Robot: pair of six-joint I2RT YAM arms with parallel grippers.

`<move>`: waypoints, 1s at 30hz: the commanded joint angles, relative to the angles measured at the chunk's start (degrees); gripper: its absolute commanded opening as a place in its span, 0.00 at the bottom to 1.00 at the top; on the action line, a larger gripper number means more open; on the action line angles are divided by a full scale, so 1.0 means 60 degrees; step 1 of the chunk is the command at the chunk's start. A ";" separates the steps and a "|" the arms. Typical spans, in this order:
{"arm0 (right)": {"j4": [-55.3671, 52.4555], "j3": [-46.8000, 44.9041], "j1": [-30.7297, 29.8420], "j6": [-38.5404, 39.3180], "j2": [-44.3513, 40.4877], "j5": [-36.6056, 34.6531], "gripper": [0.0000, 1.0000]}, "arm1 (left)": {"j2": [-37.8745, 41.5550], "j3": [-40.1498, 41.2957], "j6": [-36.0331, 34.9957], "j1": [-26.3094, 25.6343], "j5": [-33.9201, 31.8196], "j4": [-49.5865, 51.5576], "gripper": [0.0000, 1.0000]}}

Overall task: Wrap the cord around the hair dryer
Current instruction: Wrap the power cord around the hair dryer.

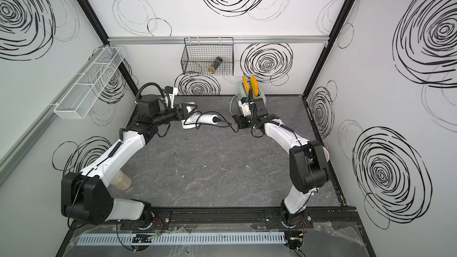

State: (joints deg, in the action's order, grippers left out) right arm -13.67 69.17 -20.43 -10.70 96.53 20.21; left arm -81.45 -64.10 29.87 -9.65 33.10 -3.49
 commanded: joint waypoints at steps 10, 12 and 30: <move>0.0133 -0.2823 -0.1152 -0.0640 -0.2376 -0.0228 0.00 | -0.0725 -0.0269 0.1833 0.0367 -0.4559 -0.1364 0.00; 0.0008 -0.3039 -0.1273 -0.0774 -0.2745 -0.0408 0.00 | -0.0936 -0.0289 0.2018 0.0477 -0.4930 -0.1531 0.00; -0.2226 -0.2196 -0.3097 -0.0251 -0.4454 -0.4077 0.00 | -0.2235 -0.0382 0.1210 0.0672 -0.7290 -0.1288 0.00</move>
State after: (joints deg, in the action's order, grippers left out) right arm -20.73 51.33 -36.07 -15.07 71.59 3.49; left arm -93.47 -62.43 39.55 -4.86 -5.26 -7.09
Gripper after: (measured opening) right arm 0.093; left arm 0.779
